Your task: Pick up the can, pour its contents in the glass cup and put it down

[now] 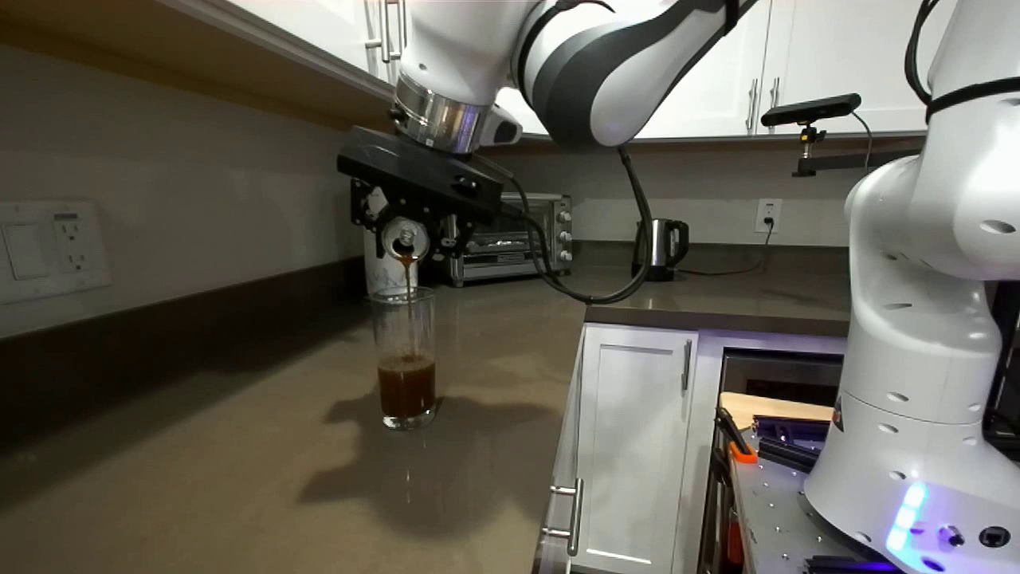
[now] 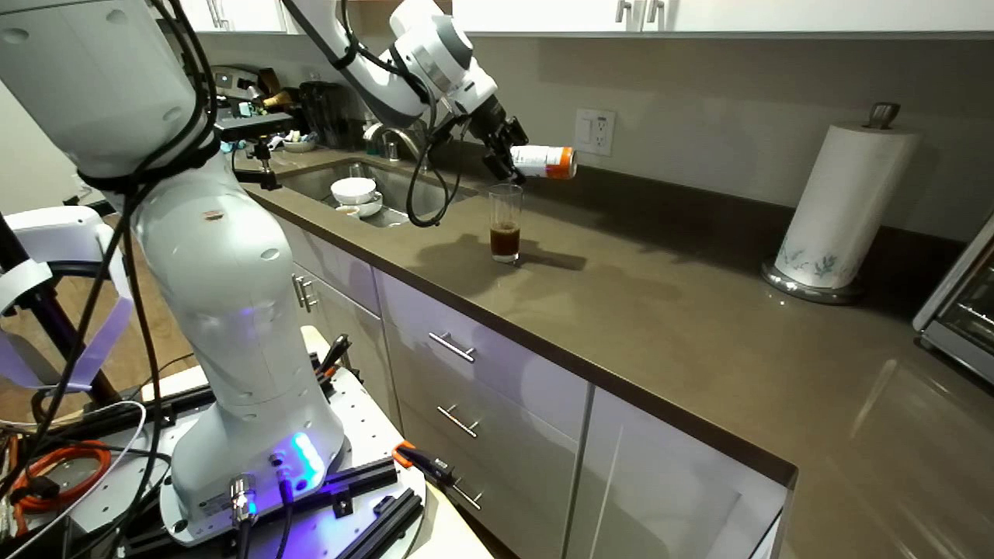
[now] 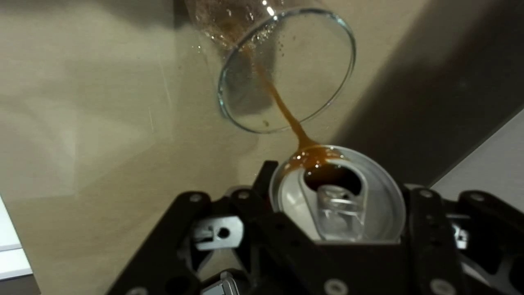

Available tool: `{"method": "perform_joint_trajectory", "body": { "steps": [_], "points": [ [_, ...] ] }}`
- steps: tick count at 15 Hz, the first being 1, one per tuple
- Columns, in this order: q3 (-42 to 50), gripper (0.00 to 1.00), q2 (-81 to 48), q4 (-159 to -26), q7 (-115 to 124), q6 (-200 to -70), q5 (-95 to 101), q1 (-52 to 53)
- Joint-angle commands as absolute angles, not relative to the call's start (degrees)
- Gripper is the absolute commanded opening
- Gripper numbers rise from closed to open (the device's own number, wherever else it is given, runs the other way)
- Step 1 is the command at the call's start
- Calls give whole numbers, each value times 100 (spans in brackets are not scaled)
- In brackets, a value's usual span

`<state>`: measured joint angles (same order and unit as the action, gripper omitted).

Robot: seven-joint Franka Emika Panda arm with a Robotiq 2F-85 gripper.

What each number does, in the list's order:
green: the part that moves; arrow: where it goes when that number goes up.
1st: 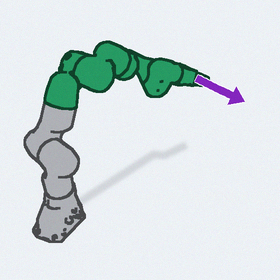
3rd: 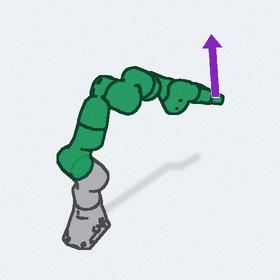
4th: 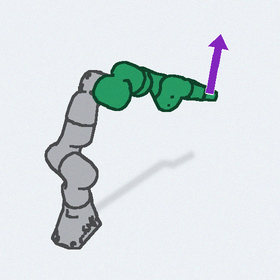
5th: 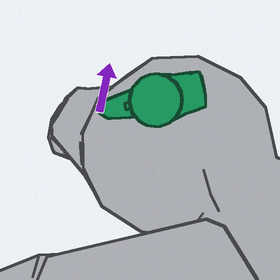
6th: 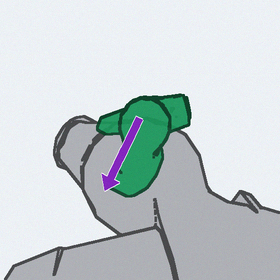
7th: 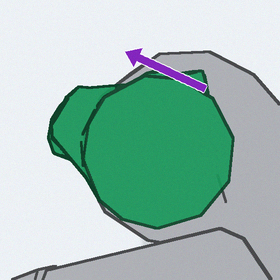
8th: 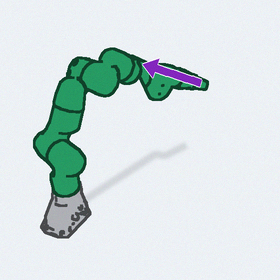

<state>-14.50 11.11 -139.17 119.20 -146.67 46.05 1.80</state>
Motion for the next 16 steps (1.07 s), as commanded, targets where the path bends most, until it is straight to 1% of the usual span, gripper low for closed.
{"method": "perform_joint_trajectory", "body": {
  "steps": [1, 16],
  "points": [
    [-1455, 28, 1276, -14049, 12247, -14621, 4837, 248],
    [-1463, 28, 1298, -14084, 12523, -14593, 5237, 270]
  ]
}}
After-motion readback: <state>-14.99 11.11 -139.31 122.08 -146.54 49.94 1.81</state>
